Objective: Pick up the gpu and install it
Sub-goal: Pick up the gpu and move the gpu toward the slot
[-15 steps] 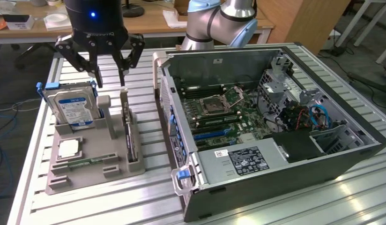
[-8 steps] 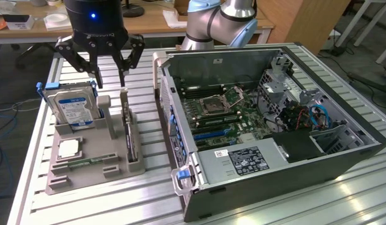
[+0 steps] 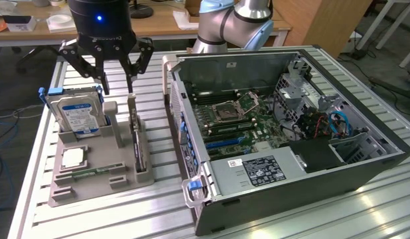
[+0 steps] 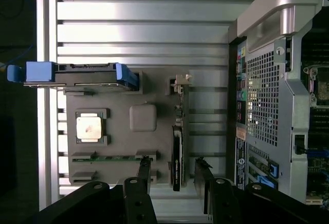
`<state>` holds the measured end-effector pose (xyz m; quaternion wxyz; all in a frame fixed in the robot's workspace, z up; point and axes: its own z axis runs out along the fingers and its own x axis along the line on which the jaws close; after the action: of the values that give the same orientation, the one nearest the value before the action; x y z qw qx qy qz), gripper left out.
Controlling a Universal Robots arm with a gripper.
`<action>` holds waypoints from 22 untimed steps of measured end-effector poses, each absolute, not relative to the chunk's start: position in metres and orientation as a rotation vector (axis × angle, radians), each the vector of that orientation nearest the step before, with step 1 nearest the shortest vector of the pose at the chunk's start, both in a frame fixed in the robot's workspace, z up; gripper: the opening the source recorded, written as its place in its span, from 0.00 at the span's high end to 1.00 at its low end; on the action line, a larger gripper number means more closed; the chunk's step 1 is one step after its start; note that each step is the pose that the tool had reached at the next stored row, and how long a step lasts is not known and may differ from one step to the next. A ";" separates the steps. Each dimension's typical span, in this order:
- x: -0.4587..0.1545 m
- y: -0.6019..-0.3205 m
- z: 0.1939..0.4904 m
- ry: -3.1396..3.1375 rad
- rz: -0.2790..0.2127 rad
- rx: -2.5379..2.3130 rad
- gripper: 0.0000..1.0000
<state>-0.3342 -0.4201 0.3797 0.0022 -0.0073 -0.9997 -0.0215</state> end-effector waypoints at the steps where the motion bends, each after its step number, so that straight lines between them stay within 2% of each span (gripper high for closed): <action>1: -0.334 -0.420 0.379 -3.137 -0.068 -0.023 0.53; 22: -0.334 -0.421 0.375 -3.136 -0.067 -0.019 0.53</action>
<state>-0.3342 -0.4212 0.3753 0.0022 -0.0060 -0.9997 -0.0215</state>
